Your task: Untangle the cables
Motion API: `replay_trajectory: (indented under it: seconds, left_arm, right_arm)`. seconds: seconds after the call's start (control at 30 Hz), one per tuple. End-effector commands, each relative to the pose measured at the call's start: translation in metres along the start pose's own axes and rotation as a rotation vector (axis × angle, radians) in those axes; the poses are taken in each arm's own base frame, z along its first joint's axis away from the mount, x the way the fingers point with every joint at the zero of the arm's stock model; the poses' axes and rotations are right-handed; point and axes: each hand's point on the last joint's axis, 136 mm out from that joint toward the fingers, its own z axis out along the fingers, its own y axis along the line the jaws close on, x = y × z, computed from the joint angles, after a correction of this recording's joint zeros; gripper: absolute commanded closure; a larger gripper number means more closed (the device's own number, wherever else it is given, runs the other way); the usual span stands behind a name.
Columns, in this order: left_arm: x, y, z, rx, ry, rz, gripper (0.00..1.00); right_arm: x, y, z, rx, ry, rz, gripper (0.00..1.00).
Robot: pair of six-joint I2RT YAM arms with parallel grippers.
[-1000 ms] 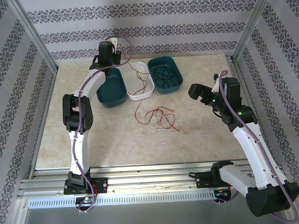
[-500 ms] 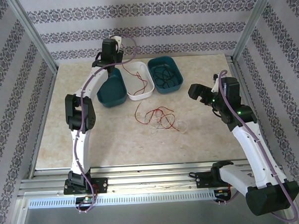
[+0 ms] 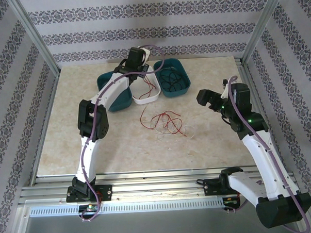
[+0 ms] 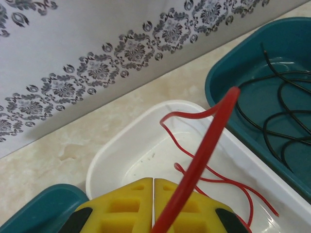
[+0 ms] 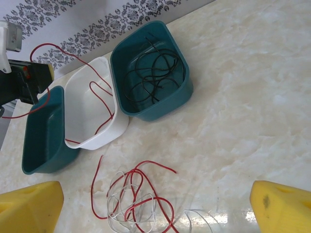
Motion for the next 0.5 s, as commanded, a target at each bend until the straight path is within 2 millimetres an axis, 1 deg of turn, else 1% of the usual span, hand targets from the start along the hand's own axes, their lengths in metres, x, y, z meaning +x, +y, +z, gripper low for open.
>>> replay_trajectory:
  seconds: [0.0, 0.1, 0.27, 0.47]
  left_arm:
    - [0.01, -0.016, 0.003, 0.061, 0.031, -0.081, 1.0]
    - [0.004, -0.035, 0.008, 0.143, 0.001, -0.17, 1.0]
    - [-0.006, -0.057, 0.015, 0.245, -0.028, -0.297, 1.0]
    - [-0.006, -0.08, 0.024, 0.355, -0.055, -0.452, 1.0]
  right_arm:
    - [0.001, -0.008, -0.001, 0.026, -0.018, 0.01, 0.02]
    - [0.003, -0.008, 0.0, 0.022, -0.014, 0.012, 0.02]
    - [0.004, -0.008, -0.001, 0.019, -0.013, 0.016, 0.02]
    - [0.003, -0.008, -0.003, 0.019, -0.021, 0.019, 0.02]
